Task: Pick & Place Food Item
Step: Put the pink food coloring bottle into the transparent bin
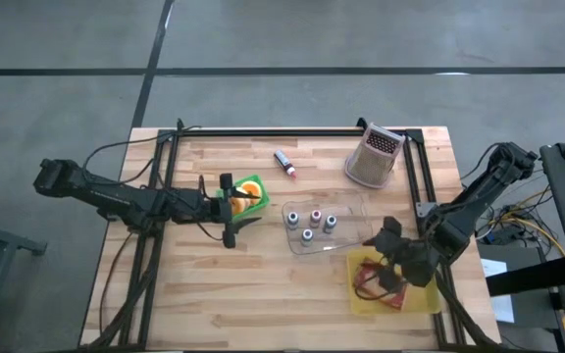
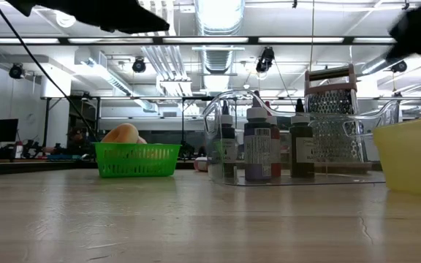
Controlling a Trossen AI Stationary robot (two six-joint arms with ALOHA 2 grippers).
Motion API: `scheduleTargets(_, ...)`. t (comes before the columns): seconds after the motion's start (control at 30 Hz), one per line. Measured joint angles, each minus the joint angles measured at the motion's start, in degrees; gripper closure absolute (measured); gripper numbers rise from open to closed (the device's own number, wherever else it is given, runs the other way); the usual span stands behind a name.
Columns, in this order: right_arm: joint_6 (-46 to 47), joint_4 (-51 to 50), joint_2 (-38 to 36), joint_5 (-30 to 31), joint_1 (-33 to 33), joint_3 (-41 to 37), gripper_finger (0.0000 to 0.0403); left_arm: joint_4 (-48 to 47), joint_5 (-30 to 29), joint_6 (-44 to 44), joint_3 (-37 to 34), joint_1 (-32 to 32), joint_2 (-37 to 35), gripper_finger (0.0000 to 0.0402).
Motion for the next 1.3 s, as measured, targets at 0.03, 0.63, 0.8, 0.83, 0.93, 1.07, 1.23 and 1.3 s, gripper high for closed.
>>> scheduleTargets(0.03,-3.4,1.9,0.0,2.6,0.0,0.3,0.0129,-0.4,0.0,0.0,0.0,0.2,0.3,0.0145)
scheduleTargets(0.63,-40.7,20.8,2.8,17.4,-5.7,0.3,0.014,-17.5,9.6,4.9,15.0,19.0,21.8,0.0145)
scheduleTargets(0.8,-44.0,21.9,3.6,17.8,-5.9,0.0,0.0141,-26.8,12.6,10.5,23.5,25.2,28.2,0.0145)
scheduleTargets(0.83,-44.2,22.0,3.8,17.8,-5.9,-0.1,0.0141,-28.7,13.6,11.3,25.1,26.3,29.4,0.0145)
scheduleTargets(0.93,-45.0,22.6,3.7,17.8,-5.9,-0.3,0.014,-33.1,16.2,13.6,30.2,29.1,33.2,0.0145)
scheduleTargets(1.07,-45.5,22.6,3.7,17.8,-5.9,-0.7,0.014,-39.0,16.4,17.8,36.9,31.7,38.0,0.0145)
scheduleTargets(1.23,-45.7,22.7,3.7,17.7,-5.9,-1.1,0.0141,-46.9,16.4,22.7,44.6,34.2,43.6,0.0145)
scheduleTargets(1.3,-45.7,22.7,3.7,17.7,-5.9,-1.3,0.014,-48.3,16.4,25.1,46.6,35.0,45.6,0.0145)
